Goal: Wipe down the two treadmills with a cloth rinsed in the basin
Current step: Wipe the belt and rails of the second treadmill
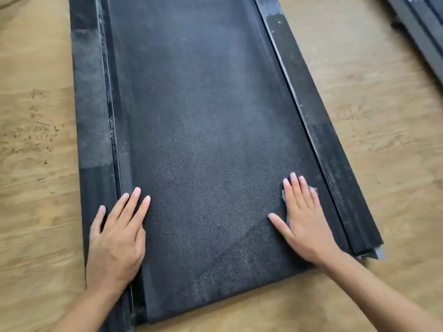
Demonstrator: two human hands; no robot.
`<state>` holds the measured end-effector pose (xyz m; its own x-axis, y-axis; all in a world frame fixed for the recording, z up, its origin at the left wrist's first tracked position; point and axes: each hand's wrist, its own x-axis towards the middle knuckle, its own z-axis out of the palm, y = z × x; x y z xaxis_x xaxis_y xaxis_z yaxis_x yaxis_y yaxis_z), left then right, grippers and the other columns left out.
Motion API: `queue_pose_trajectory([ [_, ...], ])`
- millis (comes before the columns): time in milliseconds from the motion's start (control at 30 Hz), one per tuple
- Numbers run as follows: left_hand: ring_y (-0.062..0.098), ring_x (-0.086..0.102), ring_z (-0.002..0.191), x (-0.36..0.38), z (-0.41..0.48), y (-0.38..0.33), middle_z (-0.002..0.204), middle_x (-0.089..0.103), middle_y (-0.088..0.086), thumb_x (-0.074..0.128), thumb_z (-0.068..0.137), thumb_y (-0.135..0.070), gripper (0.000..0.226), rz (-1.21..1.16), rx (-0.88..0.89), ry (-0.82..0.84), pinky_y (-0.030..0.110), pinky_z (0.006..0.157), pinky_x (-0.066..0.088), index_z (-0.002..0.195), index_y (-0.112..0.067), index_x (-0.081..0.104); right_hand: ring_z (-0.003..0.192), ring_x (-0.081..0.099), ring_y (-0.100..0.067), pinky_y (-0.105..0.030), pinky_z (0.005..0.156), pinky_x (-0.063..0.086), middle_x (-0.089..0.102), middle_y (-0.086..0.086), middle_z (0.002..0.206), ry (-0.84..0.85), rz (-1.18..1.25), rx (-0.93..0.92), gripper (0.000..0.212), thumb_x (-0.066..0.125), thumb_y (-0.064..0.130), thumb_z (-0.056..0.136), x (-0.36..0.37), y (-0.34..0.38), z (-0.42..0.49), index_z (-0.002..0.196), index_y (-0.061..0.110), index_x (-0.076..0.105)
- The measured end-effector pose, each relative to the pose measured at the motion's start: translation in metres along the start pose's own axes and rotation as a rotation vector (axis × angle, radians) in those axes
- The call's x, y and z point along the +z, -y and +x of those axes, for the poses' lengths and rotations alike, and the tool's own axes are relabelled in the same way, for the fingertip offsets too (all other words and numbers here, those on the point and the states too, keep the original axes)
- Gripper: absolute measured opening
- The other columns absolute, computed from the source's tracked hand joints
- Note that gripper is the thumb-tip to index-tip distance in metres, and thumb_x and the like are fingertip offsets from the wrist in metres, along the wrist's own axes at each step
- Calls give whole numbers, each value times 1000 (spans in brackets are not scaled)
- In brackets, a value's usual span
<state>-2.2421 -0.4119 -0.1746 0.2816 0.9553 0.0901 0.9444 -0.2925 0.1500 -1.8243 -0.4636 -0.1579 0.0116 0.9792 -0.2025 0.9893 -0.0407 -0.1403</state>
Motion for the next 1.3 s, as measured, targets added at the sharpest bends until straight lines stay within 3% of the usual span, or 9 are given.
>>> queue_pose_trajectory([
  [133,22,41,153,-2,3,2,169,38,-2,38,98,-19,58,1,5,7,59,123,27,155,-20,53,162,-5,-24,-46,131,2,0,-8,176,-13,-16,44,92,22,75,101,-25,4,137,168,13,7],
  [233,22,41,153,-3,1,0,168,39,-2,38,99,-19,58,-7,7,8,57,125,25,154,-20,54,162,-6,-25,-47,131,2,-3,-8,176,33,-4,22,83,23,65,106,-39,-8,182,168,13,4],
  [400,23,43,152,-3,1,0,167,40,-1,37,98,-21,58,-28,-6,-9,58,125,24,152,-20,56,161,-13,-20,-47,131,6,-9,-3,176,65,2,-118,74,19,54,107,-22,-40,76,168,16,3],
  [600,25,44,151,0,3,-1,167,41,1,34,99,-23,58,-40,-1,-24,60,125,24,152,-19,56,163,-4,-27,-48,127,9,-6,-5,176,171,-23,-97,89,33,68,104,2,-48,-110,167,11,7],
  [700,24,42,152,-3,4,-7,168,39,0,35,99,-22,58,-45,-22,-13,57,126,22,153,-19,55,162,-5,-26,-50,127,9,-8,-7,176,145,-13,-9,94,27,75,101,2,-44,-93,167,11,6],
  [900,20,36,156,-8,2,-5,170,36,-3,37,100,-21,58,-12,-20,19,55,127,21,156,-21,51,162,-8,-21,-46,131,2,-6,-6,176,33,-28,49,103,22,84,95,-23,-24,94,168,14,3],
  [1000,20,37,155,-10,2,-6,169,36,-3,37,100,-20,58,-2,-11,4,52,128,19,156,-21,51,162,-6,-21,-45,132,2,-4,-5,176,24,-9,43,104,23,85,94,-40,-22,144,168,16,3],
  [1133,23,41,153,-8,0,-7,168,39,-1,37,99,-21,57,-23,-16,-30,55,126,21,153,-20,54,162,-10,-21,-44,132,1,-8,-6,176,31,37,-4,104,24,84,94,-31,-35,104,168,14,0],
  [1300,26,43,152,-2,4,-5,167,40,1,35,101,-22,55,-57,8,-64,59,125,23,153,-19,55,162,-10,-25,-54,130,11,-9,-9,176,103,17,-74,104,34,79,96,-4,-33,-58,167,10,3],
])
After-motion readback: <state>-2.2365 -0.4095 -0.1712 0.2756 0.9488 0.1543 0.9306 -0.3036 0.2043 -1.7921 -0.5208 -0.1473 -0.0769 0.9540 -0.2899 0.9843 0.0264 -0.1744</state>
